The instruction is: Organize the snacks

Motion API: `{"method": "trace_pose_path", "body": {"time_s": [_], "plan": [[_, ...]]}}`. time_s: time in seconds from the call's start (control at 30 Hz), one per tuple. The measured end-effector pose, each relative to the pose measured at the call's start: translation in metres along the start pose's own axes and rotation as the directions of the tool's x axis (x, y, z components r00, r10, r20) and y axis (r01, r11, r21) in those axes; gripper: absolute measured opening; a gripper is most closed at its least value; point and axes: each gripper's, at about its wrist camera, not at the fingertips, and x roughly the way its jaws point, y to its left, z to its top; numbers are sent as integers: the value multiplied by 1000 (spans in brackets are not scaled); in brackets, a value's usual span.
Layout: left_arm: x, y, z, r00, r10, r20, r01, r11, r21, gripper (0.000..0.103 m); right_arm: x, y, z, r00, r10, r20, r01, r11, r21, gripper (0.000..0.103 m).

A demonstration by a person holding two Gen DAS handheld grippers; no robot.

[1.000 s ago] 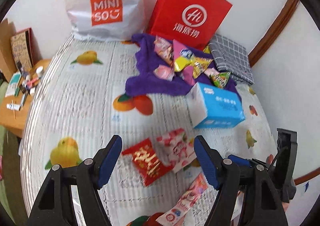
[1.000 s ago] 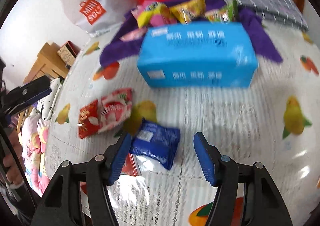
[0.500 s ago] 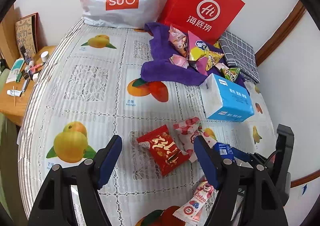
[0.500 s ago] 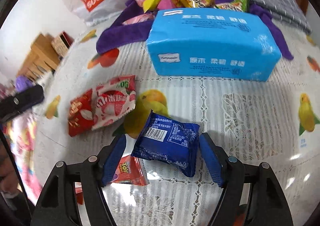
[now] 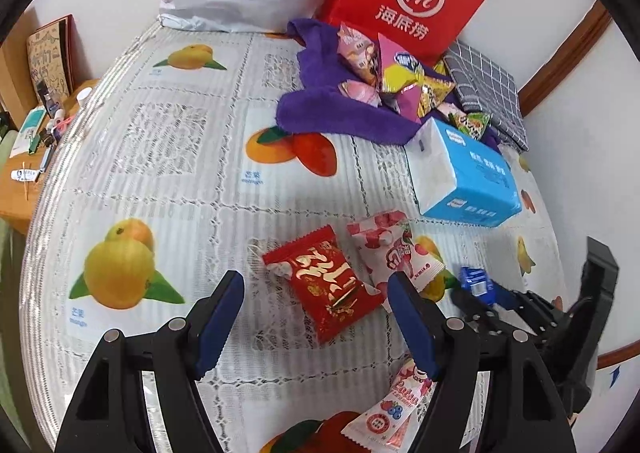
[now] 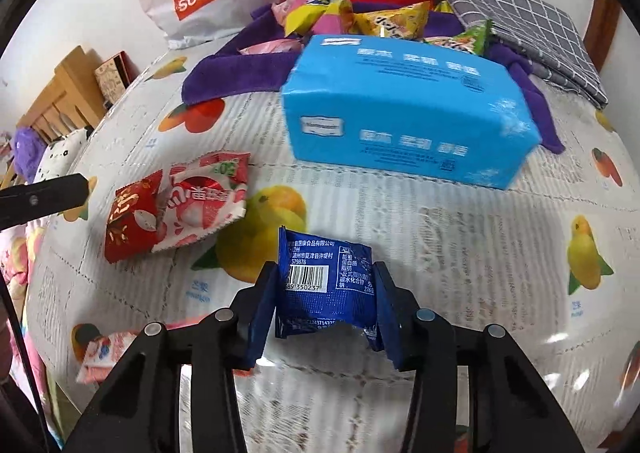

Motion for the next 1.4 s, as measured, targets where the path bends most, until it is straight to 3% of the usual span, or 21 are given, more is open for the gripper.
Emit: {"method": "trace_pose_path", "body": {"time_s": [0.27, 0.43, 0.5, 0.77, 1.0, 1.17, 1.4], "plan": [[29, -15, 0, 999, 16, -49, -16, 1000, 1, 70, -14, -45, -12, 998, -53, 34, 52, 998, 32, 45], [38, -18, 1, 997, 65, -41, -65, 998, 2, 44, -17, -77, -18, 995, -83, 47, 79, 994, 73, 45], [38, -16, 1, 997, 73, -36, -73, 997, 4, 38, -17, -87, -21, 995, -83, 59, 79, 994, 79, 45], [41, -23, -1, 991, 131, -11, -130, 991, 33, 38, -14, -91, -21, 994, -73, 83, 67, 995, 73, 45], [21, -22, -3, 992, 127, 9, -128, 991, 30, 37, -24, -102, -25, 993, -78, 87, 70, 994, 89, 44], [2, -25, -4, 993, 112, 37, -113, 993, 21, 37, -40, -117, -27, 992, -51, 116, 35, 990, 136, 43], [-18, -60, -11, 998, 24, 62, -29, 997, 76, 37, -73, -116, -27, 982, -64, 177, 40, 990, 132, 43]]}}
